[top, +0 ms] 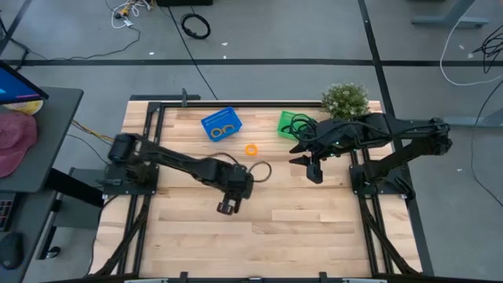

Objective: Sort spring keychains
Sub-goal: Put the yellow spring keychain into the blue bin

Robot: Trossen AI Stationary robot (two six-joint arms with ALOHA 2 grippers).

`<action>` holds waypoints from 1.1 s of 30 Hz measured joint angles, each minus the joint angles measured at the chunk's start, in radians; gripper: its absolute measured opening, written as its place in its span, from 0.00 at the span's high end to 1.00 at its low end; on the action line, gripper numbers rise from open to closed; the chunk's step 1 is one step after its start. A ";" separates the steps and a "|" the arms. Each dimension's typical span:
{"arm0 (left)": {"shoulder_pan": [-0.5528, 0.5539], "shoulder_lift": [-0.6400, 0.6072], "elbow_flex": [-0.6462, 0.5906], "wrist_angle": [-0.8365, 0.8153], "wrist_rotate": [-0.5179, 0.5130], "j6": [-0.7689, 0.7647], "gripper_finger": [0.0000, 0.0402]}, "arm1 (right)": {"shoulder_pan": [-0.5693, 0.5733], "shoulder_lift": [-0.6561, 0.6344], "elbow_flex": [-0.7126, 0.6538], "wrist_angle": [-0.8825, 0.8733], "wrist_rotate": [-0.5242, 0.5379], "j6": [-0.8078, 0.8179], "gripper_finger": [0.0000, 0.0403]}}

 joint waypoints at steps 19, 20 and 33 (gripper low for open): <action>-0.009 -0.495 0.002 0.378 -0.086 -0.119 0.98 | 0.000 0.000 0.000 0.024 0.020 0.000 0.63; -0.011 -0.501 0.002 0.406 -0.086 -0.118 0.98 | 0.000 0.000 0.000 0.026 0.020 0.000 0.63; 0.010 -0.475 0.001 0.546 -0.205 -0.181 0.98 | 0.000 0.000 0.000 0.049 0.046 0.000 0.63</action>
